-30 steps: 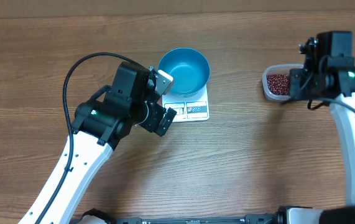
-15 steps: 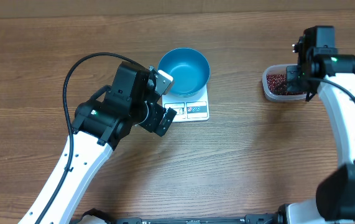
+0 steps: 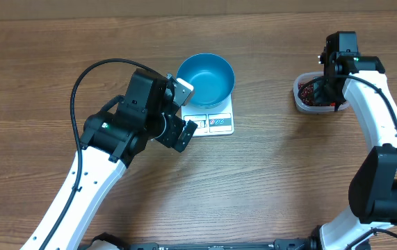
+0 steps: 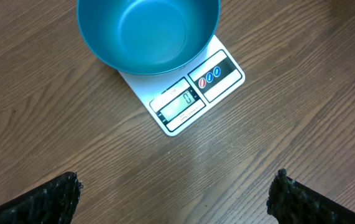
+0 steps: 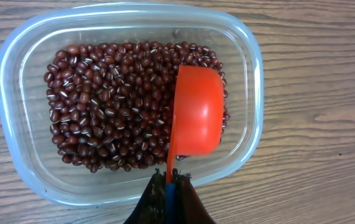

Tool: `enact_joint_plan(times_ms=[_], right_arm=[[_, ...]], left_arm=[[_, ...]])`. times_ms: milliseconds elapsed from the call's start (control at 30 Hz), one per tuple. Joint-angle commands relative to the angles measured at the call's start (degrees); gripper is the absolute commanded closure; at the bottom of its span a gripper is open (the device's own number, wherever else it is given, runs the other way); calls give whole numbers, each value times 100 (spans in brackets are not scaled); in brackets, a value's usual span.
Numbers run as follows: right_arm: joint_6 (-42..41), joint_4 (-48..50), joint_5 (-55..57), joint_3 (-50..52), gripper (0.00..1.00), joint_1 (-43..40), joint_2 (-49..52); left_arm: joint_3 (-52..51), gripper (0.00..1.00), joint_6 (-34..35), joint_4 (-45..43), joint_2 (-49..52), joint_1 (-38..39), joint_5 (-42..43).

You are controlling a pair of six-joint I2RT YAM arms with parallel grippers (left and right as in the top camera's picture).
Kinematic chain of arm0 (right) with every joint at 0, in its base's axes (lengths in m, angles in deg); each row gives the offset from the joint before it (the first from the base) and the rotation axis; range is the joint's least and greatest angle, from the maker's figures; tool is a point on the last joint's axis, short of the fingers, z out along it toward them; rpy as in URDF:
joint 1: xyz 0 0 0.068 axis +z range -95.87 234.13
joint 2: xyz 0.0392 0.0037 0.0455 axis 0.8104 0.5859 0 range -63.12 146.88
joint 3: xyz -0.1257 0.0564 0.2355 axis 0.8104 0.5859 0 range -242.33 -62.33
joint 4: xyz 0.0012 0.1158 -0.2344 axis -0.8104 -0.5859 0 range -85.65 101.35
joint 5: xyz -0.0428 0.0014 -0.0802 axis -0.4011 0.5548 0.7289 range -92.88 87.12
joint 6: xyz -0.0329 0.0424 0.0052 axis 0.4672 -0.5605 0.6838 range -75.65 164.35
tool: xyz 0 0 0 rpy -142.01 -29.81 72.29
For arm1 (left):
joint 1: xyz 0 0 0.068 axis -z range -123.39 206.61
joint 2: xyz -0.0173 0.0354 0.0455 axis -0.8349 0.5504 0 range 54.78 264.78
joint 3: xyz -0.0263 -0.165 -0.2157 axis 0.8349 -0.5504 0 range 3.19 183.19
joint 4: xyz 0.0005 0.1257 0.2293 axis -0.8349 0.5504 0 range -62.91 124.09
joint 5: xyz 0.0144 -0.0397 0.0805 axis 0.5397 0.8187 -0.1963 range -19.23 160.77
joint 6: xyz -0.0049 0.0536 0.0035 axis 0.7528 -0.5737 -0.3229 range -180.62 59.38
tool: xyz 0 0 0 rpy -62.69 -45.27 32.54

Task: Scoop item into bowl and weigh 150g on scale
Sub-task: 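Dip the red scoop into the beans and scoop them up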

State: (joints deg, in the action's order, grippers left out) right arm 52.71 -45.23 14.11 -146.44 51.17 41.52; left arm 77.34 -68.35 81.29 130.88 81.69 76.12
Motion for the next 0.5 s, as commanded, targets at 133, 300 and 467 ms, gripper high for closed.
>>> enact_joint_plan(times_ms=[133,300,467], right_arm=[[118,35,-1316,-146,97,-162,109],[118,0,-2022,-146,97,-463,109],[127,-81,-2638,-146,97,-868,109]], left_arm=[[-52,0,-105,-4,-46,-4,-44],[-52,0,-105,-4,-46,-4,-44],[-52,0,-105,-4,-46,-4,-44]])
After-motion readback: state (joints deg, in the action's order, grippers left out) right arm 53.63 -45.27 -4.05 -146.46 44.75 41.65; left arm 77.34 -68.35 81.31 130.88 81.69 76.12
